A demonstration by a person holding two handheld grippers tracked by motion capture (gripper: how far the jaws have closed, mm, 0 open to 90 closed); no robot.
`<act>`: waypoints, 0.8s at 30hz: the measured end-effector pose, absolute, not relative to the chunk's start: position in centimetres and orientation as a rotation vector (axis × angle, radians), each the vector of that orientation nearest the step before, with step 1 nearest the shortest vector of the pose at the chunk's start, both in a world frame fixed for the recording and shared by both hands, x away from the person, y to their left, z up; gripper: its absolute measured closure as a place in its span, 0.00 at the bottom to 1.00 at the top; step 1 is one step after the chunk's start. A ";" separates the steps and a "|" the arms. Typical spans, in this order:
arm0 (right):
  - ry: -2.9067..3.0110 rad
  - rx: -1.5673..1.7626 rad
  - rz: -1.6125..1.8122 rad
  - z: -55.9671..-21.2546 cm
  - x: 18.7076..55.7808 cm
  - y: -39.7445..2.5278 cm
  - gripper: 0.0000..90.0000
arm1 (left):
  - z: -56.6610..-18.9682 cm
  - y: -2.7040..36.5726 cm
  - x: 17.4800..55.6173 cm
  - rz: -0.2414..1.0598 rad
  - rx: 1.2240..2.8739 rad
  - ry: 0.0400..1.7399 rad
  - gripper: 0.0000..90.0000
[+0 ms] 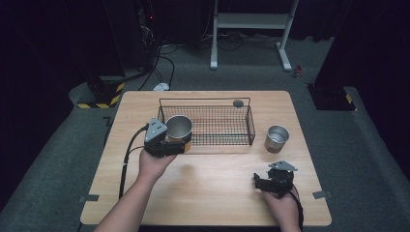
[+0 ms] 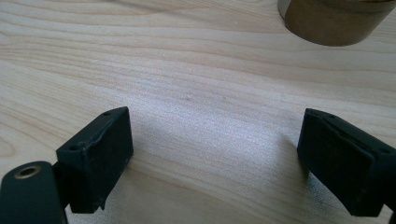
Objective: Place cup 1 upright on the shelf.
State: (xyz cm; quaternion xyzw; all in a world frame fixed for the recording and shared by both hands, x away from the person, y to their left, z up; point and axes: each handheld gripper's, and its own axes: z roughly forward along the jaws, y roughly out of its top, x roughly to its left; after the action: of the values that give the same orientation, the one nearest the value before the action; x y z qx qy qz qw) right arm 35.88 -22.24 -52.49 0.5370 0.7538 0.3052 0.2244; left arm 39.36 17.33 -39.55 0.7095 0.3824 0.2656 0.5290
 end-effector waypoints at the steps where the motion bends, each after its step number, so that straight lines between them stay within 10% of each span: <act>1: 2.080 1.482 0.842 -52.5 35.9 -22.2 0.12 | -39.5 17.3 39.6 0.640 1.696 0.917 0.15; 24: 2.081 1.478 0.842 -52.5 35.9 -22.3 0.11 | -38.8 16.7 43.5 0.647 1.691 0.975 0.15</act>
State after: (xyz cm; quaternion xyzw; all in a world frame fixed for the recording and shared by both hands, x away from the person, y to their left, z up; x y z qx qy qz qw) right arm 35.90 -22.26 -52.50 0.5358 0.7544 0.3054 0.2247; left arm 43.50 16.74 -38.80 0.7043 0.4059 0.2692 0.5164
